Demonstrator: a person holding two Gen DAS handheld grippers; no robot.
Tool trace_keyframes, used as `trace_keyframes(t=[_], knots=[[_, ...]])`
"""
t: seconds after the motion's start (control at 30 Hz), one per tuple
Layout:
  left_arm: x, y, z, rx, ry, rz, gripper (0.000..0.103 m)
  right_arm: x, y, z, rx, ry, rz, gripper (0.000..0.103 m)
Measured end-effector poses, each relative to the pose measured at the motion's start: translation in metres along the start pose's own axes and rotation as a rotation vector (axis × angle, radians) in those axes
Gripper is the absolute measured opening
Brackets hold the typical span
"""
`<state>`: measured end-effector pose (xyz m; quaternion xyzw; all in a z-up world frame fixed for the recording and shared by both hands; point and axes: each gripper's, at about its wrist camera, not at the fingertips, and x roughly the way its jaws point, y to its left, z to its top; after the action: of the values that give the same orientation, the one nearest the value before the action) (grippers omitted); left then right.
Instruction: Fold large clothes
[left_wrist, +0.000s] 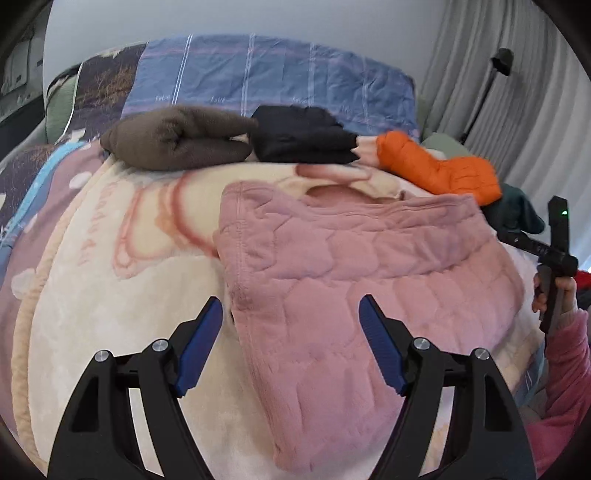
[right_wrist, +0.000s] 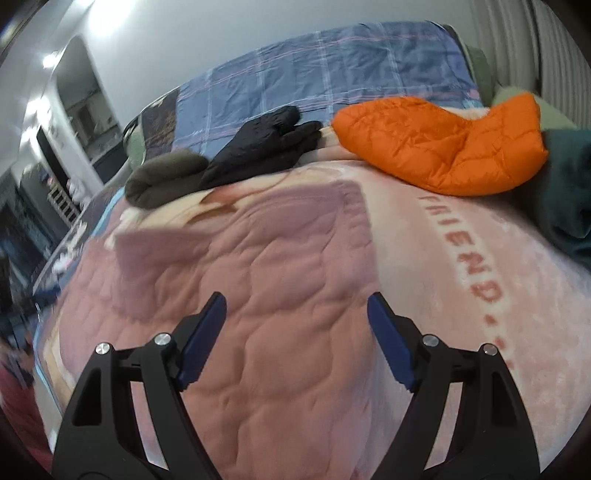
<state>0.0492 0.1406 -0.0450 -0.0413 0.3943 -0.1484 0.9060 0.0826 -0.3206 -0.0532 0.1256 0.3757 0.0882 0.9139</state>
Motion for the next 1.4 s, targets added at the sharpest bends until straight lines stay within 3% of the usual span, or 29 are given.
trace_keyframes(t=[0.17, 0.2, 0.27, 0.3, 0.33, 0.37, 0.5, 0.6, 0.7, 0.8, 0.83, 0.9, 1.0, 1.1, 1.17, 1.27, 1.33, 1.4], knots=[[0.033, 0.025, 0.021, -0.107, 0.01, -0.034, 0.073, 0.022, -0.021, 0.025, 0.095, 0.001, 0.019, 0.078], [0.042, 0.03, 0.028, -0.122, 0.009, -0.037, 0.067, 0.027, -0.025, 0.029, 0.104, 0.007, 0.02, 0.074], [0.056, 0.034, 0.038, -0.138, 0.02, -0.047, 0.037, 0.04, -0.03, 0.038, 0.131, 0.032, 0.029, 0.062], [0.059, 0.035, 0.041, -0.143, 0.017, -0.058, 0.026, 0.046, -0.033, 0.041, 0.142, 0.048, 0.036, 0.039], [0.06, 0.035, 0.043, -0.152, 0.004, -0.077, 0.012, 0.051, -0.034, 0.044, 0.143, 0.062, 0.025, 0.01], [0.055, 0.034, 0.045, -0.161, -0.023, -0.082, 0.011, 0.05, -0.034, 0.045, 0.149, 0.055, 0.01, 0.009], [0.013, 0.023, 0.049, -0.129, -0.174, -0.051, 0.01, 0.0, -0.03, 0.055, 0.192, -0.145, 0.099, 0.008], [0.0, 0.023, 0.063, -0.106, -0.232, -0.013, 0.011, -0.012, -0.019, 0.071, 0.141, -0.217, 0.035, 0.008], [0.033, 0.029, 0.075, -0.103, -0.182, 0.051, 0.011, 0.023, -0.02, 0.08, 0.121, -0.143, -0.072, 0.009], [0.103, 0.037, 0.059, -0.092, 0.006, 0.133, 0.014, 0.089, -0.03, 0.065, 0.107, 0.059, -0.211, 0.012], [0.115, 0.04, 0.05, -0.093, 0.029, 0.146, 0.016, 0.105, -0.033, 0.055, 0.105, 0.104, -0.245, 0.013], [0.118, 0.044, 0.038, -0.088, -0.013, 0.146, 0.021, 0.104, -0.036, 0.05, 0.117, 0.079, -0.239, 0.017], [0.103, 0.046, 0.041, -0.098, -0.022, 0.163, 0.03, 0.081, -0.042, 0.059, 0.156, 0.035, -0.255, 0.045], [0.072, 0.039, 0.05, -0.097, -0.077, 0.209, 0.03, 0.044, -0.033, 0.066, 0.17, -0.059, -0.259, 0.045], [0.052, 0.034, 0.059, -0.105, -0.135, 0.194, 0.03, 0.023, -0.018, 0.066, 0.156, -0.105, -0.23, 0.045], [0.024, 0.002, 0.07, -0.092, -0.206, 0.08, 0.03, 0.011, 0.026, 0.061, 0.097, -0.094, -0.091, 0.045], [0.021, -0.029, 0.071, -0.048, -0.2, -0.006, 0.031, 0.013, 0.059, 0.055, 0.027, -0.085, -0.004, 0.05], [0.038, -0.055, 0.064, 0.006, -0.135, -0.027, 0.037, 0.027, 0.089, 0.043, -0.052, -0.063, 0.013, 0.057]])
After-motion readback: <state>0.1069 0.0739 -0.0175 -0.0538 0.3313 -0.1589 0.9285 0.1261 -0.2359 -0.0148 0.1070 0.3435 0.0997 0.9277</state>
